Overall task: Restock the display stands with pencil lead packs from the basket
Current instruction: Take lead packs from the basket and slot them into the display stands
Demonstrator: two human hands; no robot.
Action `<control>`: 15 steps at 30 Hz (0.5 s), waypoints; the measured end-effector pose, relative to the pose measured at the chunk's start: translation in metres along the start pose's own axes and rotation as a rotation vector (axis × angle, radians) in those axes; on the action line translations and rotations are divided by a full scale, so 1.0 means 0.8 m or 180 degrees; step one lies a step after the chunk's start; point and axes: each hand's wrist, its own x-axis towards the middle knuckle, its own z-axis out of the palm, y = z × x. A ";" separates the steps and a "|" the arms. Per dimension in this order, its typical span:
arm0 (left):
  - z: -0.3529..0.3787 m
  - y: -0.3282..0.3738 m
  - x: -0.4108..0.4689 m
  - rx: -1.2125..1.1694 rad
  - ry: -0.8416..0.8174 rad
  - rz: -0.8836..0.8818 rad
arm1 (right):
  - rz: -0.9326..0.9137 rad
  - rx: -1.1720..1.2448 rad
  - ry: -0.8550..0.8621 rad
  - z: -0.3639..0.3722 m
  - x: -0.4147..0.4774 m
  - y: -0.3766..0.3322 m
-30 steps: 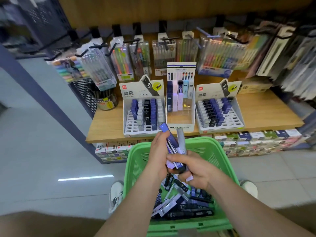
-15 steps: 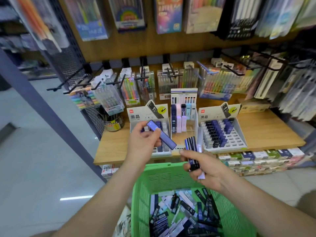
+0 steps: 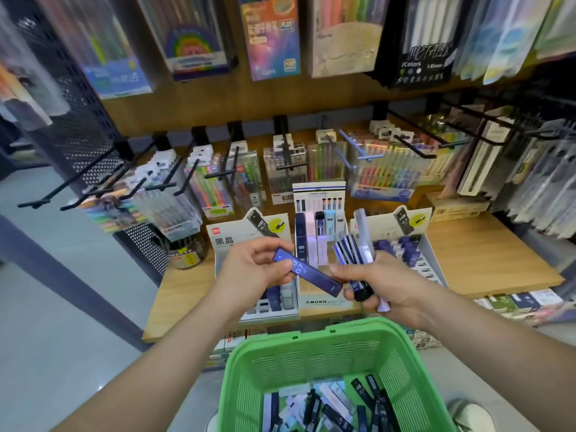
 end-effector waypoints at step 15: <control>0.070 0.002 0.106 0.0777 0.0274 0.0331 | 0.0263 0.0748 0.0324 -0.097 0.017 -0.020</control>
